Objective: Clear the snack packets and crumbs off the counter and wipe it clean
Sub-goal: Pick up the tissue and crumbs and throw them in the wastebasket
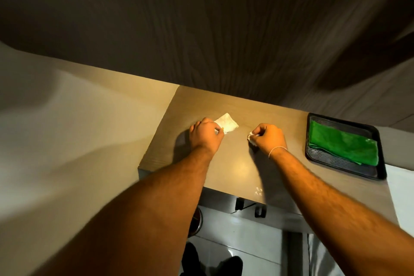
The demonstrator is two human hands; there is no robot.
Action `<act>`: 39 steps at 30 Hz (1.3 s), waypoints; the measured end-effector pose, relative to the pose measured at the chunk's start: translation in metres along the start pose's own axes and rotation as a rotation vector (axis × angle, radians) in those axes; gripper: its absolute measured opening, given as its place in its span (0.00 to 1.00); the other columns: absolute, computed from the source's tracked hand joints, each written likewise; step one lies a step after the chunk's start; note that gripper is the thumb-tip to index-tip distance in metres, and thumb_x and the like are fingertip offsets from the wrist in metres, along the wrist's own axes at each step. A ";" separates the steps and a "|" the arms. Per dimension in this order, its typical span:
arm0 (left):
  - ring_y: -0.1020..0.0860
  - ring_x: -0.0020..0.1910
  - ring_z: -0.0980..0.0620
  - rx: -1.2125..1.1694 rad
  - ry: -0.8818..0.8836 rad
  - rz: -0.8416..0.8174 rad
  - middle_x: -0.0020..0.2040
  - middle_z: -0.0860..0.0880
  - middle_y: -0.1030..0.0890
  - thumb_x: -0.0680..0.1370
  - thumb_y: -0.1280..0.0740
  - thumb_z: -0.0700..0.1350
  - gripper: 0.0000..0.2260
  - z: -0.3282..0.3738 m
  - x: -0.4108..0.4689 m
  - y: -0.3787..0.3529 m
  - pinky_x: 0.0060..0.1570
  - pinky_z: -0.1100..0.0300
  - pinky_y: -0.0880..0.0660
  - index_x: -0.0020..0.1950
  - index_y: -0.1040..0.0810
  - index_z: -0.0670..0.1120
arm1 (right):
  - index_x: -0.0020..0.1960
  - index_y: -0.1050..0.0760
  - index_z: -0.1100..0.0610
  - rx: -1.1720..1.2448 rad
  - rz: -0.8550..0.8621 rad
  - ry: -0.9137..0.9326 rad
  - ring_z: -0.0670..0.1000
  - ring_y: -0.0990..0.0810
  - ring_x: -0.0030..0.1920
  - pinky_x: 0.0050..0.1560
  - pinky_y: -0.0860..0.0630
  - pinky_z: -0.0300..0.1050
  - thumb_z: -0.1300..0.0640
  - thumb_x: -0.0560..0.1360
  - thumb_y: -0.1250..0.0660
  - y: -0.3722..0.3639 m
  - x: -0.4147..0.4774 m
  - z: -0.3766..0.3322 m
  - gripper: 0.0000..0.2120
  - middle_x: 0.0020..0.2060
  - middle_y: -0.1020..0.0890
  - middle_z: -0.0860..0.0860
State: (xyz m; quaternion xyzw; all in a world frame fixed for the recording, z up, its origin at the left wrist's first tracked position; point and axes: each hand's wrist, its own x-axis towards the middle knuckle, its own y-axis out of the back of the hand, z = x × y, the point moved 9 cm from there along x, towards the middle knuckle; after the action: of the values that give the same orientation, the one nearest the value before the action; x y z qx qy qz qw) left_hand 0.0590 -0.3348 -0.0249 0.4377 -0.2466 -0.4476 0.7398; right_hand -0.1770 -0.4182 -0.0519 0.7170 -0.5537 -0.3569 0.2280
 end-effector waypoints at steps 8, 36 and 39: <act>0.17 0.54 0.46 0.125 0.151 -0.138 0.53 0.49 0.12 0.79 0.27 0.56 0.12 0.017 0.031 -0.018 0.56 0.48 0.18 0.56 0.12 0.52 | 0.40 0.16 0.52 0.124 0.017 -0.057 0.47 0.14 0.44 0.48 0.16 0.43 0.62 0.73 0.21 -0.009 -0.020 0.020 0.08 0.39 0.13 0.46; 0.18 0.52 0.48 0.179 -0.090 -0.142 0.54 0.52 0.14 0.76 0.29 0.65 0.19 -0.048 -0.031 0.033 0.53 0.52 0.19 0.56 0.14 0.52 | 0.51 0.12 0.57 0.171 0.140 -0.071 0.51 0.13 0.48 0.61 0.16 0.49 0.63 0.76 0.23 -0.025 -0.064 -0.019 0.06 0.45 0.11 0.52; 0.20 0.56 0.50 0.140 -0.085 -0.053 0.57 0.54 0.16 0.77 0.27 0.63 0.16 -0.076 -0.064 0.055 0.52 0.52 0.20 0.57 0.14 0.53 | 0.53 0.11 0.57 0.170 0.107 -0.031 0.53 0.12 0.50 0.61 0.16 0.52 0.60 0.75 0.22 -0.034 -0.079 -0.025 0.07 0.48 0.10 0.53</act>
State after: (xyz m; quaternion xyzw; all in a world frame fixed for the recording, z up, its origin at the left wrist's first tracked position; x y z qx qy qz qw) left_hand 0.1107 -0.2340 -0.0127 0.4756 -0.2968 -0.4666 0.6841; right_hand -0.1475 -0.3345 -0.0397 0.6975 -0.6228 -0.3071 0.1767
